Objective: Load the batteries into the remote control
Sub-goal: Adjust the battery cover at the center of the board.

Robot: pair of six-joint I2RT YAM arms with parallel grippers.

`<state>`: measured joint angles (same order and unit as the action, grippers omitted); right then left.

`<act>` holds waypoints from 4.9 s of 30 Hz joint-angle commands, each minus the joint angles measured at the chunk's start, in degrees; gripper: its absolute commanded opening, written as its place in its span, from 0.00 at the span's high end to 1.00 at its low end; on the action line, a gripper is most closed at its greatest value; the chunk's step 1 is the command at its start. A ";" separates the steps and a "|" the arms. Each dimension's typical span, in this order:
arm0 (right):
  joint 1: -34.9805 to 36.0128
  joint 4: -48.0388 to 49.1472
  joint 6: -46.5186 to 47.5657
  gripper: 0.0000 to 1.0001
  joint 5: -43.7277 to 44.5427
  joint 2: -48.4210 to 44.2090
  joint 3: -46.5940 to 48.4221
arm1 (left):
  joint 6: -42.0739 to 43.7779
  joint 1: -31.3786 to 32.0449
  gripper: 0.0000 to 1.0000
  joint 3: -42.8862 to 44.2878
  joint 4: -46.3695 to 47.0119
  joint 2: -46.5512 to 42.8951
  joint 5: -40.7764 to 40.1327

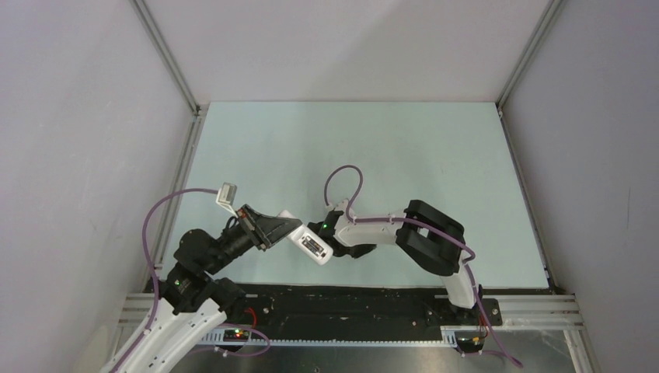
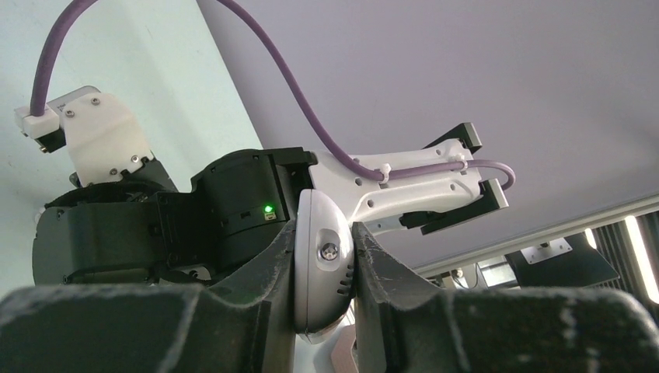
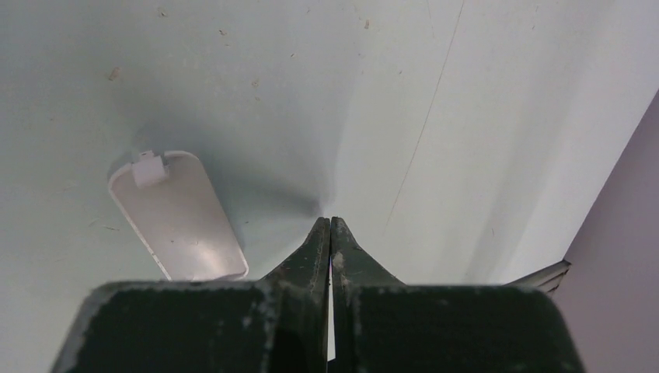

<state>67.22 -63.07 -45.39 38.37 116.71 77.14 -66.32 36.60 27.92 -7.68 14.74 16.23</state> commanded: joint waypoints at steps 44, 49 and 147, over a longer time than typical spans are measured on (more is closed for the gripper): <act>-7.81 36.45 10.96 0.46 -22.57 -21.80 -22.39 | 1.04 -0.09 0.99 1.08 1.33 0.11 -0.59; -7.87 36.60 10.60 0.45 -22.42 -21.64 -22.33 | 1.07 -0.04 0.99 1.37 1.31 0.41 -0.50; -2.37 14.79 4.71 1.00 -5.55 -17.79 -13.84 | 0.94 -0.06 0.99 0.91 1.35 1.04 -0.42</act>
<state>64.55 -45.89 -38.06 30.13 98.83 61.54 -65.95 36.60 27.92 -7.92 15.75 16.01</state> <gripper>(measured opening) 0.009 0.298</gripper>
